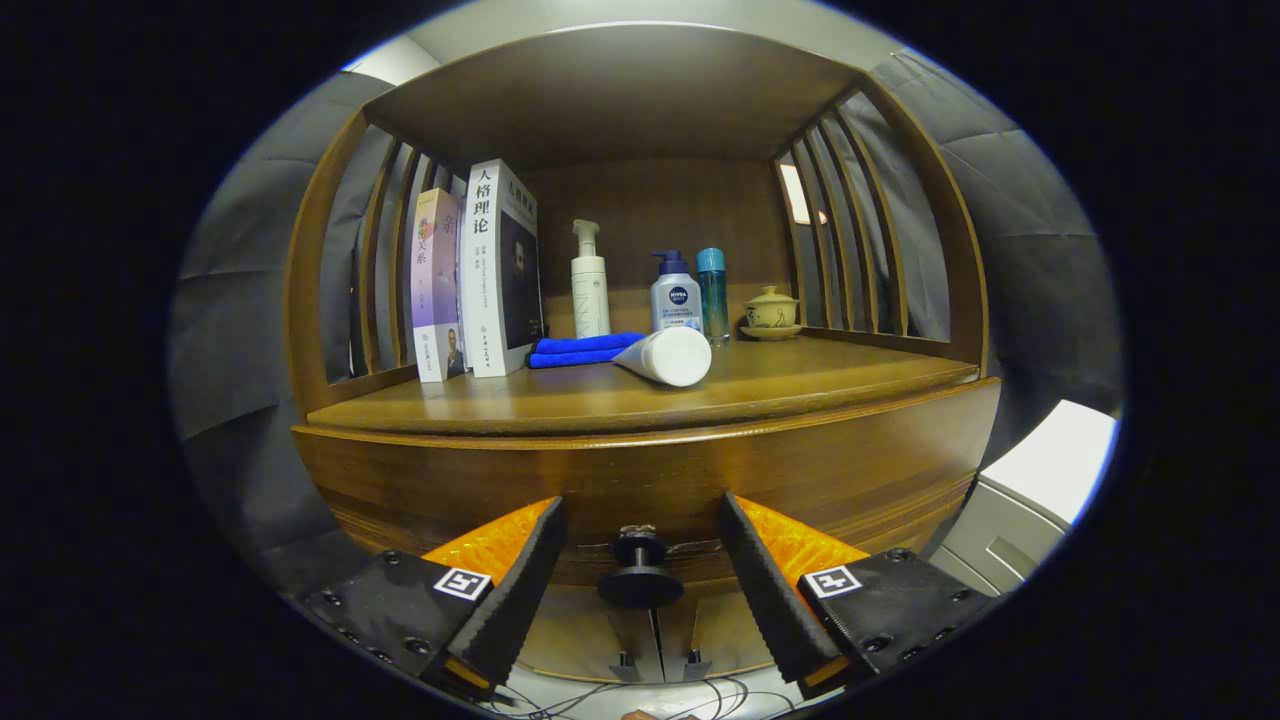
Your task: Pull open the drawer, take out the items inside it, and place them on the countertop above the cabinet.
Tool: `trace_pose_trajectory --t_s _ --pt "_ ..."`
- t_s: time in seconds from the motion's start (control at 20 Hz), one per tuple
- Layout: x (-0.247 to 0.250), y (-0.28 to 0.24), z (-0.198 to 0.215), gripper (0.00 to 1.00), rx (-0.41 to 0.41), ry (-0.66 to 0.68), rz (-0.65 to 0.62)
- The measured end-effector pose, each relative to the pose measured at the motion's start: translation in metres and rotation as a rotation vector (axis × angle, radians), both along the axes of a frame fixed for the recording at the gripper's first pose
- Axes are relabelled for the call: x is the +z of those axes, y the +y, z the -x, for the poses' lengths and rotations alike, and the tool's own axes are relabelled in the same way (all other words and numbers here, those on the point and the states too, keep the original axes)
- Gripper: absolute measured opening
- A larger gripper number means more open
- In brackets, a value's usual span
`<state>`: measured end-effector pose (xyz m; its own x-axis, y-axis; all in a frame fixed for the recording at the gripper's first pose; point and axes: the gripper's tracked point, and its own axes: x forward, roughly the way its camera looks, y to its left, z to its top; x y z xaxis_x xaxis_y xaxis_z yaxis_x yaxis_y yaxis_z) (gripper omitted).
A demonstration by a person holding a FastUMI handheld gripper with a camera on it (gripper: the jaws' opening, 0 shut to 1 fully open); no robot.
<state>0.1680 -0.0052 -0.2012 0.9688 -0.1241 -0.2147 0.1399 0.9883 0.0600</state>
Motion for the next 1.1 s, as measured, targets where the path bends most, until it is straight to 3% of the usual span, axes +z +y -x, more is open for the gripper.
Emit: trace_pose_trajectory --t_s 0.35,0.6,0.7,1.1 --pt "-0.002 -0.008 0.006 0.98 -0.015 0.061 -0.01" --pt "0.051 -0.014 0.069 0.98 -0.064 -0.082 -0.021" --pt "0.078 -0.005 0.083 0.98 -0.025 -0.138 -0.034" --pt "0.135 -0.011 0.129 0.98 -0.005 -0.195 -0.044"
